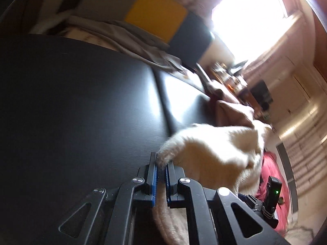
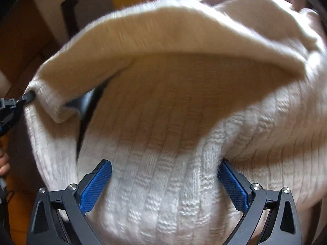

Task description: Fold clothes

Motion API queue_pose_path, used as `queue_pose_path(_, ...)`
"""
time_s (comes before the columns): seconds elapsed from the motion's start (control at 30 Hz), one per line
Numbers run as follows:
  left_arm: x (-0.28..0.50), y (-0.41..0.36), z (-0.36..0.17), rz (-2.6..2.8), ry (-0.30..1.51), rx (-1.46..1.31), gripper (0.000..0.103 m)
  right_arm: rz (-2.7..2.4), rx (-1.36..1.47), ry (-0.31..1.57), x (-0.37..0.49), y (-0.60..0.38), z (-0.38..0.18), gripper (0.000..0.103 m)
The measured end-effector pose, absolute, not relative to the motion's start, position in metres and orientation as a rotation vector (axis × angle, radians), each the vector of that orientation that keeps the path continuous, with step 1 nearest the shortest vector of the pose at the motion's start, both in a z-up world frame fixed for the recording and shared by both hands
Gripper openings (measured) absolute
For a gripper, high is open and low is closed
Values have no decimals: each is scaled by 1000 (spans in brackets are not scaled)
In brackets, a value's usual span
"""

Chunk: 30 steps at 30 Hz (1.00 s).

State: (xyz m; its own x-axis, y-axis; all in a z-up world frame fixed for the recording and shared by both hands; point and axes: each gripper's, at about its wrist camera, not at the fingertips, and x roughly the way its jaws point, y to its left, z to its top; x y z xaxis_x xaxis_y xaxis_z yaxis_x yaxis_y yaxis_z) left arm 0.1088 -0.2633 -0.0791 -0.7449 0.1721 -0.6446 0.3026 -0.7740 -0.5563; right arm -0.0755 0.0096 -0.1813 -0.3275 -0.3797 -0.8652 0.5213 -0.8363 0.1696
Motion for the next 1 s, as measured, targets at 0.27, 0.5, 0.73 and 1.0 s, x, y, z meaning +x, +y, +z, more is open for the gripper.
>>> queue_pose_path(0.27, 164, -321, -64, -2526, 825, 1046, 5, -2001, 1292, 315, -37, -66, -181, 103)
queue_pose_path(0.5, 199, -370, -67, -2297, 714, 1059, 5, -1849, 1206, 441, -6, -123, -185, 103)
queue_pose_path(0.73, 221, -383, -59, -2145, 618, 1049, 22, -1791, 1174, 457, -1, -144, -191, 103)
queue_pose_path(1.0, 206, -310, -38, -2598, 1059, 962, 36, -1851, 1227, 10, -35, -37, -165, 103)
